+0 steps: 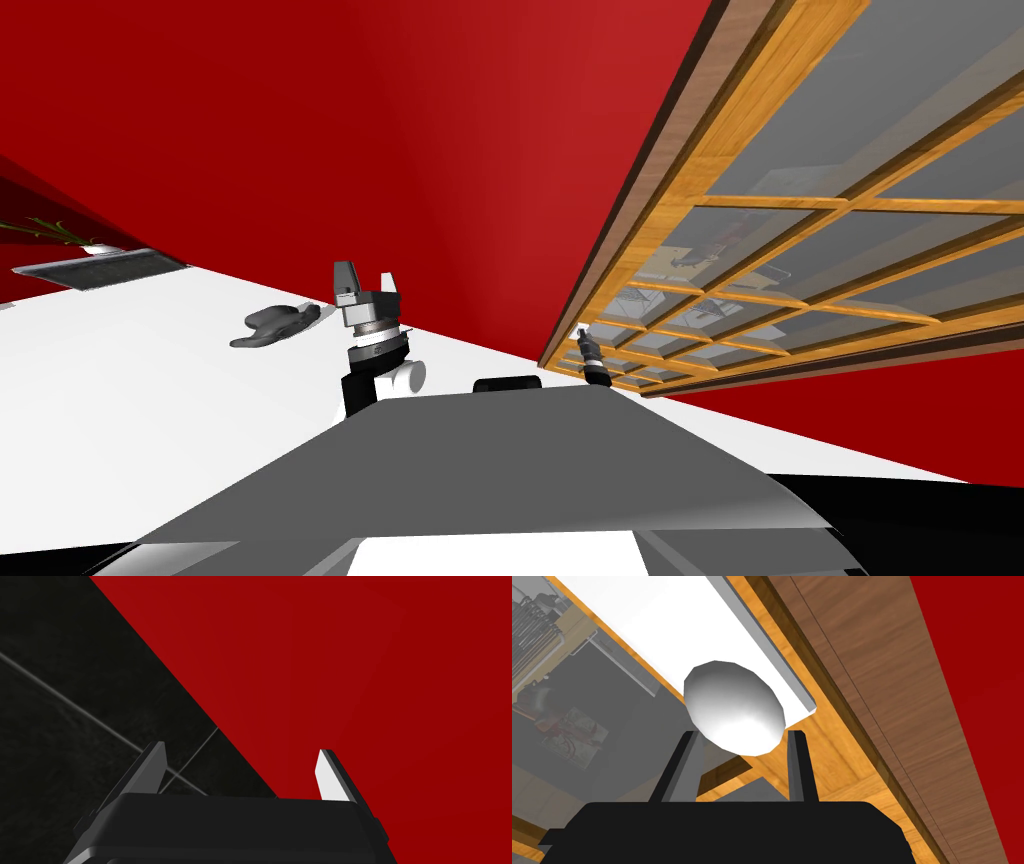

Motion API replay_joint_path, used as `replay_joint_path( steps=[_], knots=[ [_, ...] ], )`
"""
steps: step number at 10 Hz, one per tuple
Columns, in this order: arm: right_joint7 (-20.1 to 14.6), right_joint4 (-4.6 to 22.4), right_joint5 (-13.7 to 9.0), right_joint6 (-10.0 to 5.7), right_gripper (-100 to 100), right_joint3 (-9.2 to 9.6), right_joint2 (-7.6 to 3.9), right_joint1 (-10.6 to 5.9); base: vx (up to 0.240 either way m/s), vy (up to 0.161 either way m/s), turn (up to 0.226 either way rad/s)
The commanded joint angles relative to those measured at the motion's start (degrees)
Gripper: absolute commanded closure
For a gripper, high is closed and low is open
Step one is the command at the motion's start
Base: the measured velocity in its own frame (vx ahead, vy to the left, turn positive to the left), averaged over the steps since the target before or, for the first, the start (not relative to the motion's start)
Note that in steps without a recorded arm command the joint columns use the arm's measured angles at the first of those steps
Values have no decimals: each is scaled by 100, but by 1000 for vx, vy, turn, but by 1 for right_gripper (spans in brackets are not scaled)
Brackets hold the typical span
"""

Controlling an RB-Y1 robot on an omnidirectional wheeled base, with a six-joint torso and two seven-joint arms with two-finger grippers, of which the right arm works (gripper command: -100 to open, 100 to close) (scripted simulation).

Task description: Pull the door open

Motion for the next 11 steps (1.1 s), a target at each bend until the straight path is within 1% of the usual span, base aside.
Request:
replay_joint_path(
  steps=[1, 2, 4, 5, 6, 7, 9, 10, 11],
  knots=[
    [-286, 82, -165, -29, 100, 125, -21, -57, -62, -12, 58],
    [-377, 82, -165, -29, 100, 125, -21, -57, -48, -8, 20],
    [-746, 140, -389, -20, 100, 263, -73, -97, -40, -8, 38],
    [-839, 140, -389, -20, 100, 263, -73, -97, -35, -7, 20],
    [-1037, 170, -505, -16, 100, 334, -100, -117, -35, -5, 23],
    [-1071, 170, -505, -16, 100, 334, -100, -117, -29, -8, 15],
    [-1457, 235, -753, -7, 100, 486, -154, -162, -39, -13, 54],
    [-1544, 235, -753, -7, 100, 486, -154, -162, -39, -9, 28],
    [-1745, 267, -877, -2, 100, 563, -182, -184, -42, -8, 38]
  ],
)
